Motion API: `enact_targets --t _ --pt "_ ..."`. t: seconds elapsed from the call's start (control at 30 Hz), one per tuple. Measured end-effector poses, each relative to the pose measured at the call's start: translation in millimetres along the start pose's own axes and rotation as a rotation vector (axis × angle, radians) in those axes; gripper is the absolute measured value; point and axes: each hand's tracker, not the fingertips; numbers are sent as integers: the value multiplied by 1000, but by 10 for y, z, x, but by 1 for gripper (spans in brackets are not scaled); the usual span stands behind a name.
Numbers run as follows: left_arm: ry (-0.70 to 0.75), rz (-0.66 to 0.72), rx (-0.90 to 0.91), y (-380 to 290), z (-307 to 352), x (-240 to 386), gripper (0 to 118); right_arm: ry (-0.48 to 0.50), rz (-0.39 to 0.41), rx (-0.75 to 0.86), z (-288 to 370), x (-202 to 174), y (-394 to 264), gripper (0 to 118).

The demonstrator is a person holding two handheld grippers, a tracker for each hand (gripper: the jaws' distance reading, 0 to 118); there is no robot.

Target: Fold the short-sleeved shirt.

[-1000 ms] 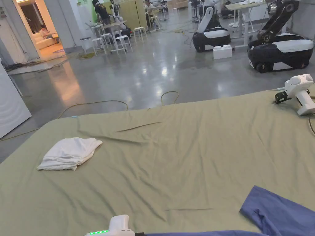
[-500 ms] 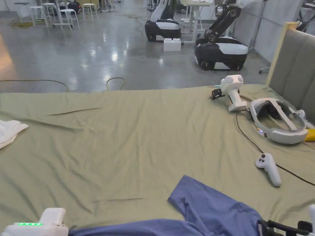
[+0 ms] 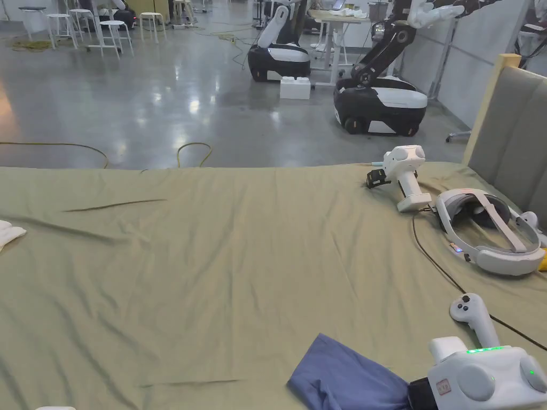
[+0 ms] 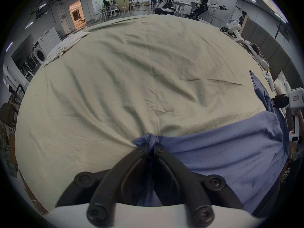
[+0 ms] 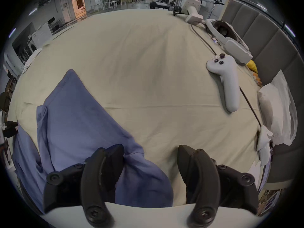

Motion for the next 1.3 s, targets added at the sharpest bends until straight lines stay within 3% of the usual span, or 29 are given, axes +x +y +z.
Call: enact_targets --t 0.03,0.07,0.1,0.13,0.2,0.23,0.27,0.33,0.4,0.57,0.7,0.93,1.3 --pt "0 2 3 -5 -1 -1 8 5 16 5 47 -39 -16 50" --pt "2 3 6 -15 -1 5 7 12 44 22 105 -80 -46 9" --pt "8 2 10 -21 3 22 7 6 84 38 135 -121 -58 3" --pt "15 -2 11 -22 10 40 7 -44 109 50 149 -175 -73 3" --pt "21 -9 4 7 42 49 7 -30 108 49 218 -200 -129 3" --pt "10 -9 3 18 87 6 6 -26 90 56 302 -185 -144 3" --pt "-25 21 24 18 201 -41 6 23 11 59 467 -160 -160 3" --pt "-127 93 209 -82 730 -160 6 125 -32 207 957 -112 -273 3" --pt "-200 96 326 -195 1352 -235 6 110 -30 337 1496 -64 -378 3" --pt "-252 113 602 -292 2734 -427 6 209 -153 641 2730 159 -580 3" --pt "-248 112 818 -207 3631 -574 6 186 -134 815 3619 213 -563 3" --pt "-144 96 979 264 4623 -662 6 147 -138 1015 4691 217 -70 3" --pt "-57 144 1034 1248 4947 -889 6 -6 -53 1087 5171 -52 876 3"
